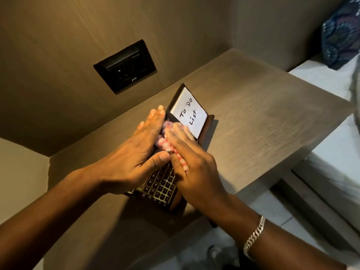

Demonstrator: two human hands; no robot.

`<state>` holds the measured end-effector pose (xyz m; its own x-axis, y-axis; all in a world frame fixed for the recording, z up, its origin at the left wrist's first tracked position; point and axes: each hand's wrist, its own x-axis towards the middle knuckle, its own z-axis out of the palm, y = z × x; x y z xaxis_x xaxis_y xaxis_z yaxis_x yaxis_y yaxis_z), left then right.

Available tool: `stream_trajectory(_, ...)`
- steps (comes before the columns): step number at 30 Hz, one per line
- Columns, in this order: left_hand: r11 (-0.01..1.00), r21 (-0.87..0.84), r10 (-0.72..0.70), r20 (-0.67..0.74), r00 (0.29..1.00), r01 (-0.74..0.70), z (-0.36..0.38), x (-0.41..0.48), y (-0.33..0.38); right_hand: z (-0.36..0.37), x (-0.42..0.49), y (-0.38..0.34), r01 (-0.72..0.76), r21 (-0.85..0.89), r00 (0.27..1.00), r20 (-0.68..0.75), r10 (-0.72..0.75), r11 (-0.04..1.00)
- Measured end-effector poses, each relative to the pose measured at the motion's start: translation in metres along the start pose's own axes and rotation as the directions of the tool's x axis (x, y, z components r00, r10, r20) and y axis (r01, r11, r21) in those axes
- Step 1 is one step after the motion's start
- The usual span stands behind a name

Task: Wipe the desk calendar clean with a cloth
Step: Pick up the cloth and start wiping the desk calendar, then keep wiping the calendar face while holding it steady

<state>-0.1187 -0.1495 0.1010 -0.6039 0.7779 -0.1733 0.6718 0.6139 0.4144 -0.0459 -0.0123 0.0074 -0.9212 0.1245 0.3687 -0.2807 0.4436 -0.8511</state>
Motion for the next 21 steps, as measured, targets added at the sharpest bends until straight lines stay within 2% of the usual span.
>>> stream_trajectory(2,1.000,0.013,-0.011,0.009,1.000,0.011,0.000,0.000,-0.003,-0.004,0.006,0.005,-0.023,-0.067,1.000,-0.015,0.022,0.997)
stream_trajectory(6,0.999,-0.004,-0.043,-0.008,0.999,0.043,0.004,0.001,-0.004,-0.013,-0.011,0.006,-0.145,-0.201,0.984,0.075,0.163,0.969)
stream_trajectory(9,0.999,-0.010,-0.045,-0.005,0.999,0.045,0.003,0.001,0.000,-0.015,-0.018,-0.016,-0.231,-0.175,0.959,0.124,0.255,0.957)
stream_trajectory(11,0.999,-0.010,-0.046,0.005,0.999,0.046,0.002,0.001,0.003,-0.019,-0.015,-0.028,-0.227,-0.107,0.962,0.129,0.240,0.968)
stream_trajectory(13,0.999,-0.005,-0.052,0.010,0.999,0.052,0.002,0.000,0.003,-0.029,-0.009,-0.026,-0.167,-0.100,0.973,0.145,0.181,0.981)
stream_trajectory(16,0.998,0.038,-0.046,0.018,0.999,0.045,0.003,0.000,0.003,-0.053,0.007,-0.007,0.015,-0.340,0.968,0.240,0.072,0.940)
stream_trajectory(18,0.997,0.065,-0.044,0.029,0.999,0.042,0.001,0.001,0.002,-0.066,0.020,0.005,0.234,-0.582,0.937,0.348,-0.021,0.779)
stream_trajectory(20,0.997,0.062,-0.037,0.031,0.999,0.035,0.001,0.001,0.001,-0.076,0.031,0.011,0.406,-0.677,0.866,0.499,-0.023,0.614)
stream_trajectory(21,0.997,0.075,-0.026,0.026,0.999,0.024,0.001,0.001,0.001,-0.082,0.036,0.012,0.441,-0.687,0.842,0.540,0.000,0.578)
